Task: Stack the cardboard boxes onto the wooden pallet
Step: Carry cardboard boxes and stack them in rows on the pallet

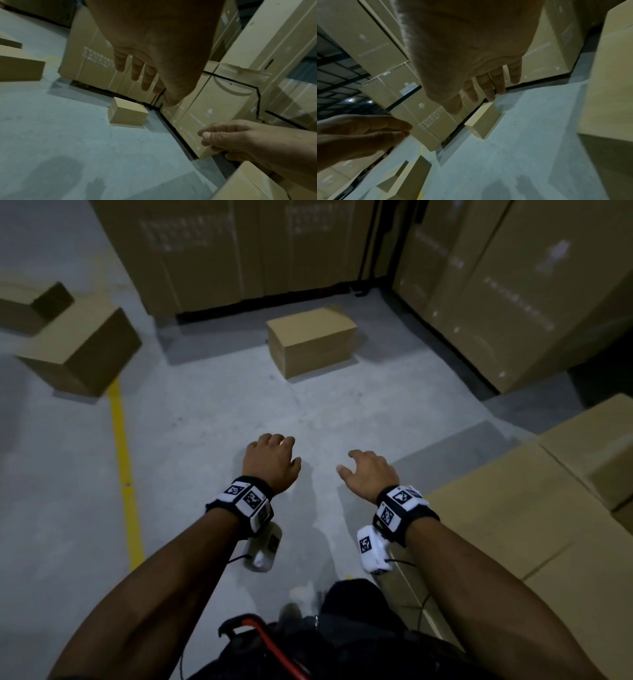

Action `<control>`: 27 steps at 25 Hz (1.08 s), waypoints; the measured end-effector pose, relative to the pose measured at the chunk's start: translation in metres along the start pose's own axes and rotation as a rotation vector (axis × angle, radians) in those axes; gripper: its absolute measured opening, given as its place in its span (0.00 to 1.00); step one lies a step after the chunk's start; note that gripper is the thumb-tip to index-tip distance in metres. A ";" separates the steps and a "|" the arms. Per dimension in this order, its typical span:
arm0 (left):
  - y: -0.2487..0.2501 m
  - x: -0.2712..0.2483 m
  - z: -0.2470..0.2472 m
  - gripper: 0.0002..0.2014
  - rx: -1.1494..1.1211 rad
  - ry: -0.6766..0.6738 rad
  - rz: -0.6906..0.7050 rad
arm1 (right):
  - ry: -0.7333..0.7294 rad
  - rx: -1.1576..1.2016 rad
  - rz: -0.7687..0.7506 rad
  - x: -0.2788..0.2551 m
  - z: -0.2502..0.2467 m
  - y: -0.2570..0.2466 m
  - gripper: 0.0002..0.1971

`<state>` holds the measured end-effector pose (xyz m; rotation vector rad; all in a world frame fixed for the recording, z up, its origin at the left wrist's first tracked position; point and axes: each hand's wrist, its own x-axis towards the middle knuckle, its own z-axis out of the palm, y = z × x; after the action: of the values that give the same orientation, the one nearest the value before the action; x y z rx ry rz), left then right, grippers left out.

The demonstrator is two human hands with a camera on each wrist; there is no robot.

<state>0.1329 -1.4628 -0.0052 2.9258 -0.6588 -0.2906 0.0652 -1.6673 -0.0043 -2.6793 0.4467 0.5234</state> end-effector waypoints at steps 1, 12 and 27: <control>-0.018 0.007 -0.003 0.24 -0.009 0.005 -0.023 | -0.006 -0.005 -0.012 0.013 0.001 -0.016 0.31; -0.189 0.198 -0.039 0.26 -0.001 -0.041 -0.098 | -0.070 0.099 0.006 0.249 -0.010 -0.154 0.32; -0.348 0.531 -0.117 0.26 -0.028 -0.063 0.055 | 0.017 0.282 0.245 0.556 -0.098 -0.299 0.33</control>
<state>0.7717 -1.3718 -0.0332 2.8775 -0.7363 -0.3847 0.6949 -1.5738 -0.0608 -2.3735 0.7978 0.4667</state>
